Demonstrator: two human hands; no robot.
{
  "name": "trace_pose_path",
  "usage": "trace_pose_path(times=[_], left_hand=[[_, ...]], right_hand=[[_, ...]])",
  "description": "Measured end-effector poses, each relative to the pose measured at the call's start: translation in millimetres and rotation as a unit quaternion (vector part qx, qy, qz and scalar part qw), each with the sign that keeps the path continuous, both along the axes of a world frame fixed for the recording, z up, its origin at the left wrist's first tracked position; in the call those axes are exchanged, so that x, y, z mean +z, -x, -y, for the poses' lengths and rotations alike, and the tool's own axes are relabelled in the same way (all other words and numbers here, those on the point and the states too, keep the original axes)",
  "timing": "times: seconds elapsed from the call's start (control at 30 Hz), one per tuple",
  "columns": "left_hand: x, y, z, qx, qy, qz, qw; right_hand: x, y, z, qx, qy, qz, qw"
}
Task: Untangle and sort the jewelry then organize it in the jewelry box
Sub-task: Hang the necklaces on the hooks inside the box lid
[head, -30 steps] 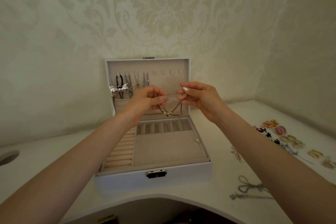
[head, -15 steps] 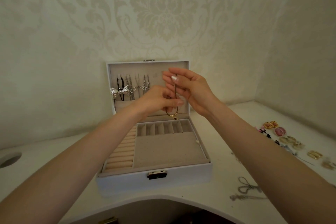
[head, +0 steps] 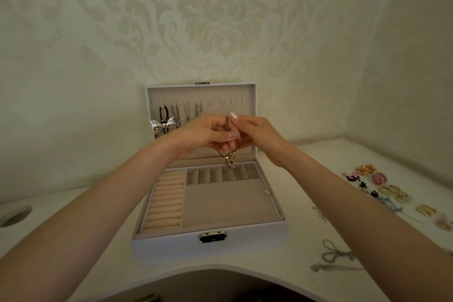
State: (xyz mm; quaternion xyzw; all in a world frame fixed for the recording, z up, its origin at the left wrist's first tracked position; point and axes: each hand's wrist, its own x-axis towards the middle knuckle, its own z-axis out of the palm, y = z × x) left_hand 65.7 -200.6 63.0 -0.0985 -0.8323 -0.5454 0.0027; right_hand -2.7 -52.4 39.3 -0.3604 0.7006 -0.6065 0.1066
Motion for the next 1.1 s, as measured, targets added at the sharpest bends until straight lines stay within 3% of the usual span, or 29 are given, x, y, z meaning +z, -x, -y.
trace_pose_path(times=[0.23, 0.47, 0.6, 0.73, 0.8, 0.9, 1.0, 1.1], left_hand=[[-3, 0, 4, 0.009, -0.017, 0.019, 1.0], [-5, 3, 13, 0.045, -0.166, 0.126, 0.977], [-6, 5, 12, 0.065, -0.233, 0.176, 0.954], [-1, 8, 11, 0.112, -0.318, 0.166, 0.927], [0, 10, 12, 0.13, -0.259, 0.135, 0.948], [-1, 10, 16, 0.147, -0.125, 0.062, 0.979], [1, 7, 19, 0.07, 0.003, -0.003, 0.998], [6, 4, 17, 0.032, 0.084, -0.039, 0.995]], right_hand=[[-4, 3, -8, -0.028, -0.036, -0.02, 0.999], [-8, 2, -15, -0.046, 0.034, -0.028, 0.998], [-14, -2, -11, -0.095, 0.073, -0.108, 0.987], [-29, 2, -12, -0.128, -0.007, -0.285, 0.95], [-36, 1, -14, -0.125, -0.055, -0.368, 0.92], [-35, -2, -14, -0.153, -0.015, -0.355, 0.922], [-23, -2, -6, -0.173, 0.033, -0.225, 0.958], [-9, 1, -1, -0.066, 0.003, -0.045, 0.997]])
